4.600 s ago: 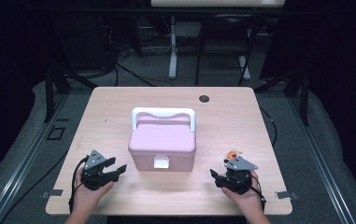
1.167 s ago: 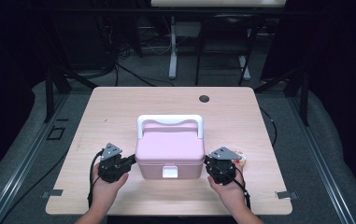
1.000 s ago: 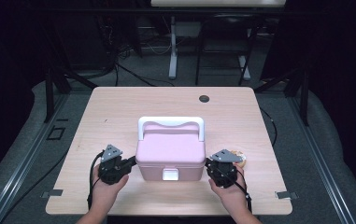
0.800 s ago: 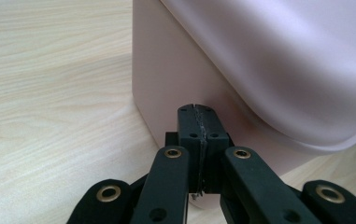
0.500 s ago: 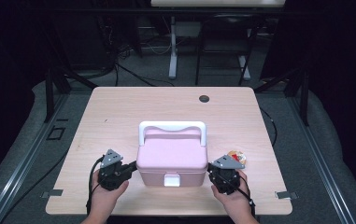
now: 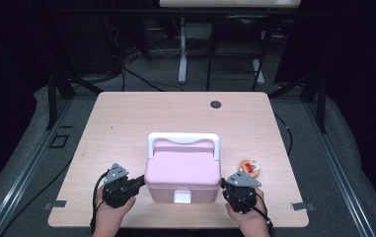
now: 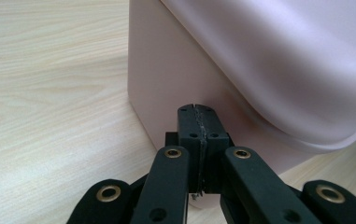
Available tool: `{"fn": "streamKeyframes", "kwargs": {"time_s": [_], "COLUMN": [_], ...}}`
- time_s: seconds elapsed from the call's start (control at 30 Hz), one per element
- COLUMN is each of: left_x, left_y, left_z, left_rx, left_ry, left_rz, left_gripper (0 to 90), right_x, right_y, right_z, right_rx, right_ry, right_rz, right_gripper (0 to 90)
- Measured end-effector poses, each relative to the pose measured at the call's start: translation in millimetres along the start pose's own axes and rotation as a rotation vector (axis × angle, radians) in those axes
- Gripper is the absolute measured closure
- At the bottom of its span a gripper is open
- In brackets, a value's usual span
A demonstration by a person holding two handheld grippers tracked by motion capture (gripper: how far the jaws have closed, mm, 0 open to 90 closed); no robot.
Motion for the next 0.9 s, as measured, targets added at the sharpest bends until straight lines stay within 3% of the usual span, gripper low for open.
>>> {"fn": "streamKeyframes", "kwargs": {"time_s": [0.37, 0.9], "left_x": [-1.9, -1.7], "left_y": [2.1, 3.3], "left_z": [1.7, 2.9], "left_rx": [-0.002, 0.002], "left_ry": [0.018, 0.037], "left_rz": [-0.024, -0.014], "left_gripper": [90.0, 89.9], "right_x": [-1.2, -0.8], "right_y": [4.5, 7.0], "right_z": [4.1, 7.4], "right_rx": [-0.013, -0.017], "right_ry": [-0.014, -0.014], "right_rz": [0.002, 0.007], "right_gripper": [90.0, 89.8]}}
Point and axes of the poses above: each handheld gripper's, and its own axes: z roughly backward along the jaws, y roughly out of its underside, x roughly to its left, the point moved 2 cm from there along -z, roughly forward along the jaws, and after that the axes turned 1 degree about z, right-handed, at the moved point
